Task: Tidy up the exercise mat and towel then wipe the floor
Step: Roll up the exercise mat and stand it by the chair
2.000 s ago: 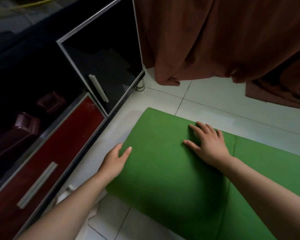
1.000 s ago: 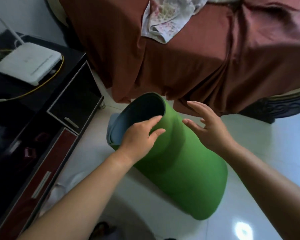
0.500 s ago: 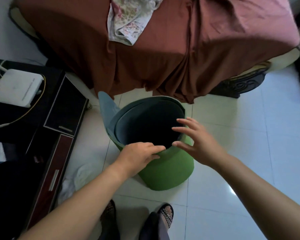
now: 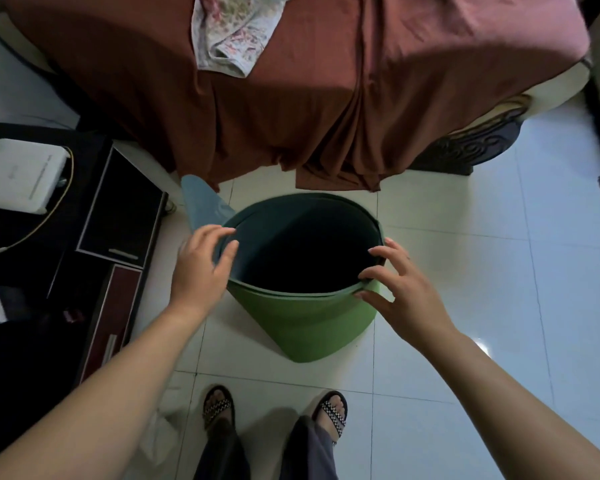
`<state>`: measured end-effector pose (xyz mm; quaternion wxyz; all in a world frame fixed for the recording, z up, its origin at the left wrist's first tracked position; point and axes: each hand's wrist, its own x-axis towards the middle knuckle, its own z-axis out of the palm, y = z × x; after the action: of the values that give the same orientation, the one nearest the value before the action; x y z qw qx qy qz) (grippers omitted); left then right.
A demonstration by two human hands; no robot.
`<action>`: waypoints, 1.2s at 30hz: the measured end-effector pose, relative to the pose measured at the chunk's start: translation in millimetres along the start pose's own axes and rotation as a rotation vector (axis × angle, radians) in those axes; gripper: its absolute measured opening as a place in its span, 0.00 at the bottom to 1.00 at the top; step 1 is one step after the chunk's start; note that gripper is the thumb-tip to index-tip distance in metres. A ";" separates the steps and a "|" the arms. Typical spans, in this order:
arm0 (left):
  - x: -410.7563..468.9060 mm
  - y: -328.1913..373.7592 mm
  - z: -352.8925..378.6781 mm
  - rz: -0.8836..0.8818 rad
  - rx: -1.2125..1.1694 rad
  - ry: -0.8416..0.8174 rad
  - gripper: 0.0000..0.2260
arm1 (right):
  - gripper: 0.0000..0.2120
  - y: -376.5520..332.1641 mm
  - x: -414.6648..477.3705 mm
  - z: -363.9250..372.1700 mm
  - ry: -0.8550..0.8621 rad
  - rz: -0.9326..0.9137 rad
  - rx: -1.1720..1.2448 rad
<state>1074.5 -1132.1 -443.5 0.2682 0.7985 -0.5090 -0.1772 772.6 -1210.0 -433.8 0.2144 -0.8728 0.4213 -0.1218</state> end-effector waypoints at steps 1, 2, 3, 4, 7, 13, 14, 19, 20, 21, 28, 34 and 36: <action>2.7 -2.7 -3.1 -0.074 -0.031 0.040 0.13 | 0.09 -0.5 -3.0 1.6 0.015 0.007 0.001; 4.0 -3.9 -5.9 -0.137 -0.061 0.064 0.12 | 0.09 -1.4 -5.3 3.2 0.031 0.016 0.002; 4.6 -4.7 -8.0 -0.186 -0.084 0.073 0.12 | 0.09 -2.7 -6.5 4.8 0.049 0.024 0.003; 4.7 -4.9 -9.1 -0.225 -0.098 0.071 0.12 | 0.09 -3.9 -6.4 6.2 0.065 0.033 0.004; 4.4 -9.5 -6.1 -0.327 -0.104 0.029 0.16 | 0.09 -8.7 -3.2 9.3 0.081 0.058 0.010; 6.8 -21.9 8.3 -0.599 -0.206 -0.064 0.27 | 0.09 -11.3 -1.0 12.5 0.083 0.063 0.032; 8.7 -23.2 10.2 -0.625 -0.277 -0.075 0.28 | 0.09 -10.8 -1.3 12.1 0.090 0.066 0.033; 15.2 -21.5 15.8 -0.645 -0.350 -0.103 0.33 | 0.12 -7.6 -8.2 8.2 0.095 0.064 0.032; 14.6 -19.8 16.7 -0.631 -0.332 -0.118 0.34 | 0.13 -6.1 -11.5 6.9 0.095 0.067 0.033; 13.2 -18.6 17.9 -0.621 -0.315 -0.142 0.35 | 0.13 -4.4 -15.8 5.2 0.094 0.071 0.034; 8.9 7.1 32.1 -0.460 -0.243 -0.248 0.20 | 0.13 14.0 -52.7 -4.8 0.095 0.091 0.007; 3.8 21.2 43.1 -0.388 -0.140 -0.215 0.09 | 0.12 22.9 -64.2 -6.0 0.150 0.045 -0.061; 0.1 26.8 39.3 -0.362 -0.134 -0.230 0.08 | 0.12 23.3 -61.6 -8.5 0.164 -0.008 -0.074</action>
<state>1033.4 -1151.0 -458.3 0.2248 0.8318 -0.3717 -0.3457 715.4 -1176.7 -439.3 0.1465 -0.8688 0.4383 -0.1780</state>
